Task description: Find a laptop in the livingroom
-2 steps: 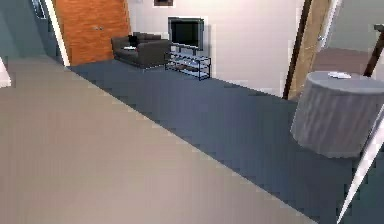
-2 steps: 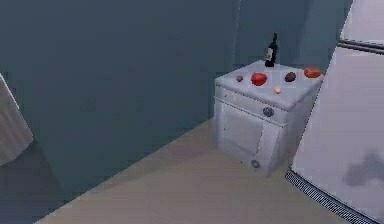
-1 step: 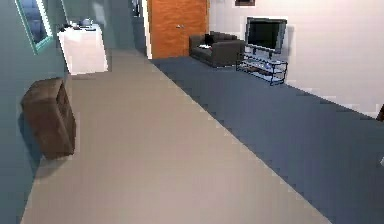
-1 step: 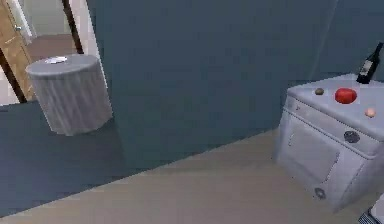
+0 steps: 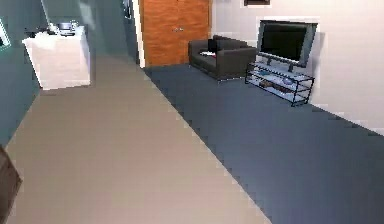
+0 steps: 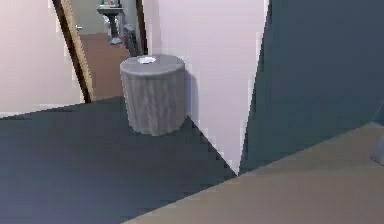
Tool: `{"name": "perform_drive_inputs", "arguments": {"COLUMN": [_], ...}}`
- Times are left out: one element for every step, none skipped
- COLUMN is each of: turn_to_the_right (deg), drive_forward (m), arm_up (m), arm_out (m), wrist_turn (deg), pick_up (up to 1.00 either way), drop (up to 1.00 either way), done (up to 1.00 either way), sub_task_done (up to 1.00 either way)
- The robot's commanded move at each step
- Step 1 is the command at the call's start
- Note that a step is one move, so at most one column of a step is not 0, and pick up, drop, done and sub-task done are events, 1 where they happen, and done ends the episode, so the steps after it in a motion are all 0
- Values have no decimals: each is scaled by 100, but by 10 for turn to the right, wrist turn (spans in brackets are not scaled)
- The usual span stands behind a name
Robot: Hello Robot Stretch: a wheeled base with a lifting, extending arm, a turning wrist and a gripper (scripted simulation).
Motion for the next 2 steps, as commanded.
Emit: {"name": "perform_drive_inputs", "arguments": {"turn_to_the_right": [0, 0], "drive_forward": [100, 100], "arm_up": [0, 0], "arm_out": [0, 0], "wrist_turn": [0, 0], "pick_up": [0, 0], "drop": [0, 0], "done": [0, 0], "sub_task_done": [0, 0]}}
